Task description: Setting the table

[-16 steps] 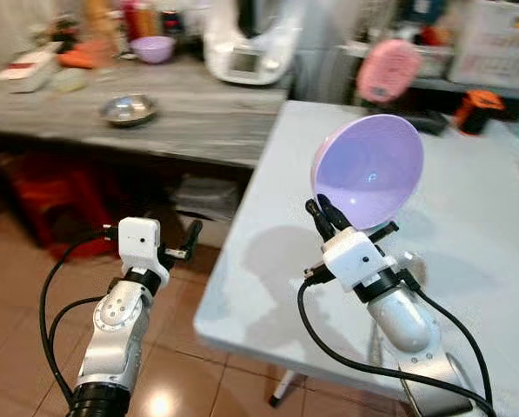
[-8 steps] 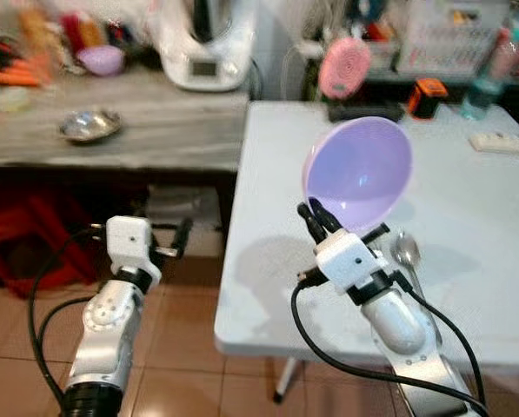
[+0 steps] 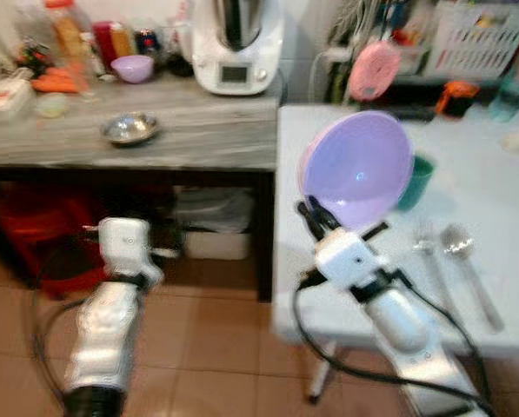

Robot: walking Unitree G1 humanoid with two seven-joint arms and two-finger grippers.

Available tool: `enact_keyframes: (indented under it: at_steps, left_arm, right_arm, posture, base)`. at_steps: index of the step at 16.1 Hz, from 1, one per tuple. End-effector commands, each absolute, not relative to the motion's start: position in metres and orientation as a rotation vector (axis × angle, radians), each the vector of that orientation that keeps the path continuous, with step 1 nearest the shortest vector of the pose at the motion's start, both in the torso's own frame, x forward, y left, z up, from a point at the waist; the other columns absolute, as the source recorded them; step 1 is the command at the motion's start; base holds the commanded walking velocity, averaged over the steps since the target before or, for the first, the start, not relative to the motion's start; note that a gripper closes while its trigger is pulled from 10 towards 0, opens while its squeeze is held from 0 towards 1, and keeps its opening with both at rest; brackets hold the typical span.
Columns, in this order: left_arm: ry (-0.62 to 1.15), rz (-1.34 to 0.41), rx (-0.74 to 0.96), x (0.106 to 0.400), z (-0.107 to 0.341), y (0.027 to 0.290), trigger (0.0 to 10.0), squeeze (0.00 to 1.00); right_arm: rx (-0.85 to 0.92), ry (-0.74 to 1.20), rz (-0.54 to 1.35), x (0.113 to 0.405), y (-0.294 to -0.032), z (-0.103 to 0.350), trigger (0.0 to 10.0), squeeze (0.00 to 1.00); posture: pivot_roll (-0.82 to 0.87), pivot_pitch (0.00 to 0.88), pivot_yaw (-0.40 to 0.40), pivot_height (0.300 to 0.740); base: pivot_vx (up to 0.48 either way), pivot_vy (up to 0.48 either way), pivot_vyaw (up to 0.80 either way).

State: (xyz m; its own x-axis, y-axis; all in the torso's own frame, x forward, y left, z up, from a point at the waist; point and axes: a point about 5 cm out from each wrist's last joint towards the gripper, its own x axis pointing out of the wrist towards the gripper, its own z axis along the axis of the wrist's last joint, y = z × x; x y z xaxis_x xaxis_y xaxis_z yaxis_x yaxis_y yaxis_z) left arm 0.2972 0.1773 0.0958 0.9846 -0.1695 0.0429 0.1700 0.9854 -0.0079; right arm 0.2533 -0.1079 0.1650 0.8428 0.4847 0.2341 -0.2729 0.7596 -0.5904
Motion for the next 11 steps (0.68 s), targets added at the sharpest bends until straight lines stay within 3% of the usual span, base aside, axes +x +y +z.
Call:
enact_keyframes:
  at_steps: [1, 11]
  left_arm:
    - [-0.050, -0.151, 0.013, 0.2983, 0.0991, 0.1850, 10.0, 0.00]
    - [-0.057, -0.139, 0.031, 0.3011, 0.1003, 0.1867, 10.0, 0.00]
  right_arm:
    - [-0.565, -0.435, 0.428, 0.2530, -0.1029, 0.1743, 10.0, 0.00]
    - [-0.538, -0.407, 0.394, 0.2532, -0.1092, 0.1700, 10.0, 0.00]
  posture:
    - [-0.02, 0.000, 0.035, 0.740]
    - [-0.02, 0.000, 0.042, 0.740]
  base:
    - [0.000, 0.420, 0.00]
    - [0.000, 0.446, 0.00]
